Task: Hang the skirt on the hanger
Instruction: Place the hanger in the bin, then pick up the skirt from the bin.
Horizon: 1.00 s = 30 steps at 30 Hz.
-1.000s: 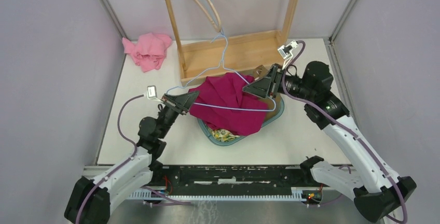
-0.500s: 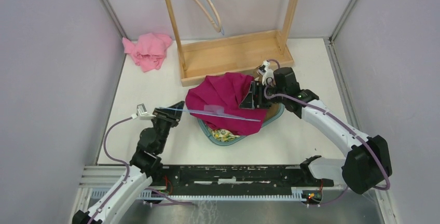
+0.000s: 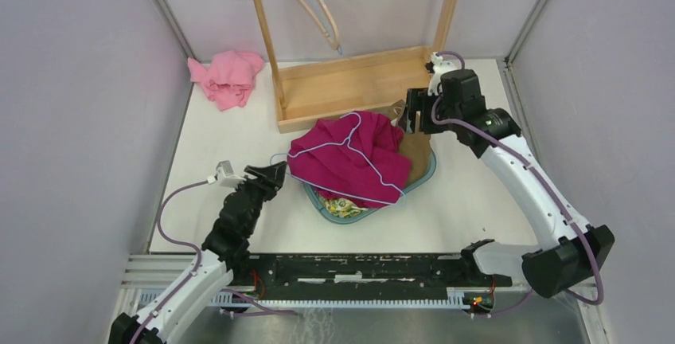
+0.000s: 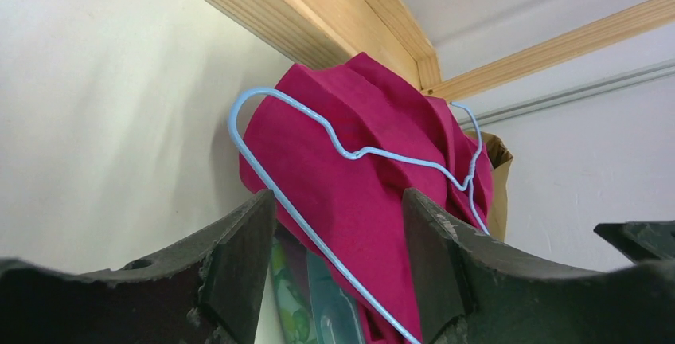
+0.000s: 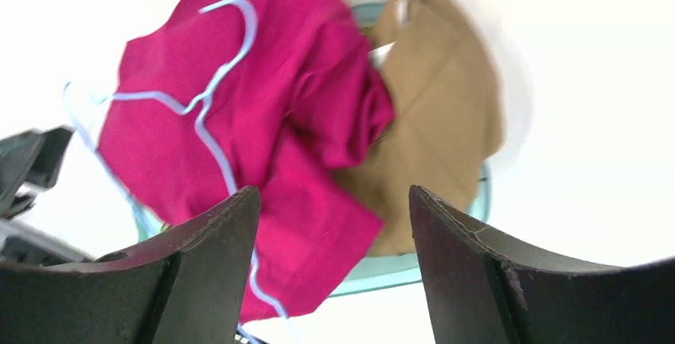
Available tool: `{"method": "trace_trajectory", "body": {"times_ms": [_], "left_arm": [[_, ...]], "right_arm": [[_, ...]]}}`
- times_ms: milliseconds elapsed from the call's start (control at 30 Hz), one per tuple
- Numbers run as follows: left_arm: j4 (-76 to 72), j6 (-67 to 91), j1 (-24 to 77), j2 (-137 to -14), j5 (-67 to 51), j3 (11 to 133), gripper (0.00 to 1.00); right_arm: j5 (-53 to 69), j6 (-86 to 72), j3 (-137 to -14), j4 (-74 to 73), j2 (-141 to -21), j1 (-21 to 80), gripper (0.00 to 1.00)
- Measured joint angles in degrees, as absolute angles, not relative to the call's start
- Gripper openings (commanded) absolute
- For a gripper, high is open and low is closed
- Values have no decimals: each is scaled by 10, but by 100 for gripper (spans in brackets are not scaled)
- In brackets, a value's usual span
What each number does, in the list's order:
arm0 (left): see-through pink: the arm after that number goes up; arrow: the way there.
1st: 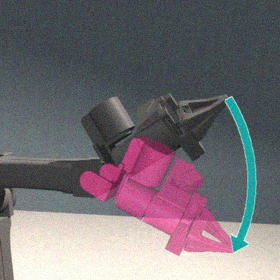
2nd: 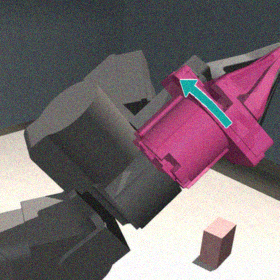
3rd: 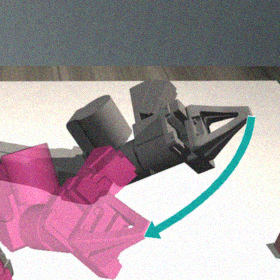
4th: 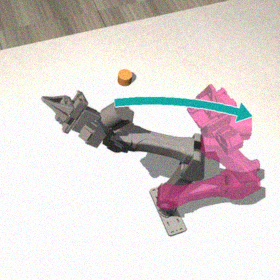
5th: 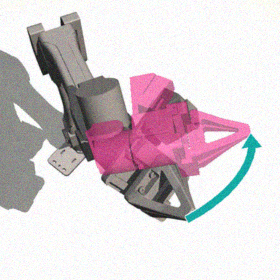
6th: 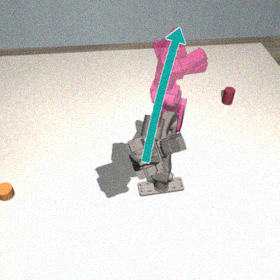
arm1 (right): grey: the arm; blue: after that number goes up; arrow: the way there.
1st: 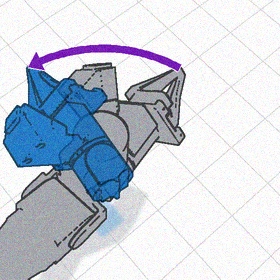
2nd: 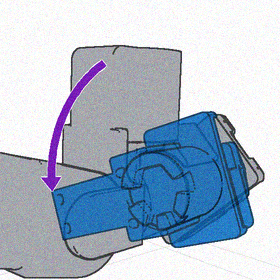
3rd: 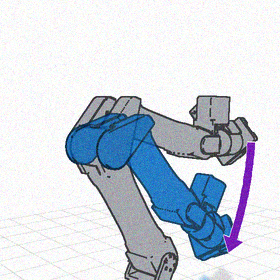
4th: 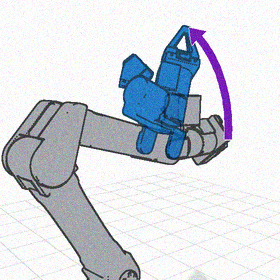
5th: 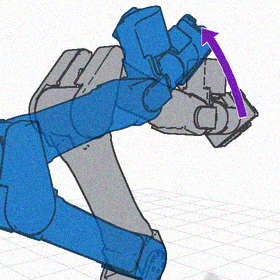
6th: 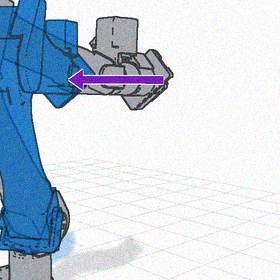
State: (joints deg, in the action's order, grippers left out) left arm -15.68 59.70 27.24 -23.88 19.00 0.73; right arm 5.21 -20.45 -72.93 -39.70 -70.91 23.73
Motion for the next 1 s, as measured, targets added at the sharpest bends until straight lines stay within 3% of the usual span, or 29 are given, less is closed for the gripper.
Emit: {"method": "trace_trajectory", "body": {"times_ms": [200, 433, 600, 700, 767, 900, 1000], "left_arm": [[-143, 587, 272, -218, 193, 11, 82], [-131, 581, 272, -215, 192, 21, 83], [-131, 580, 272, -218, 187, 22, 83], [-143, 580, 272, -232, 176, 22, 83], [-156, 580, 272, -253, 165, 22, 82], [-199, 580, 272, -337, 145, 22, 82], [-230, 580, 272, -418, 127, 26, 82]], "right_arm": [[12, -182, -781, -414, -793, 189, 80], [4, -166, -818, -416, -937, 172, 84], [3, -159, -852, -413, -995, 168, 80], [8, -156, -874, -411, -1017, 168, 65], [11, -150, -878, -409, -1025, 168, 41], [19, -148, -878, -408, -1029, 167, 10], [27, -145, -878, -408, -1029, 167, 1]]}}
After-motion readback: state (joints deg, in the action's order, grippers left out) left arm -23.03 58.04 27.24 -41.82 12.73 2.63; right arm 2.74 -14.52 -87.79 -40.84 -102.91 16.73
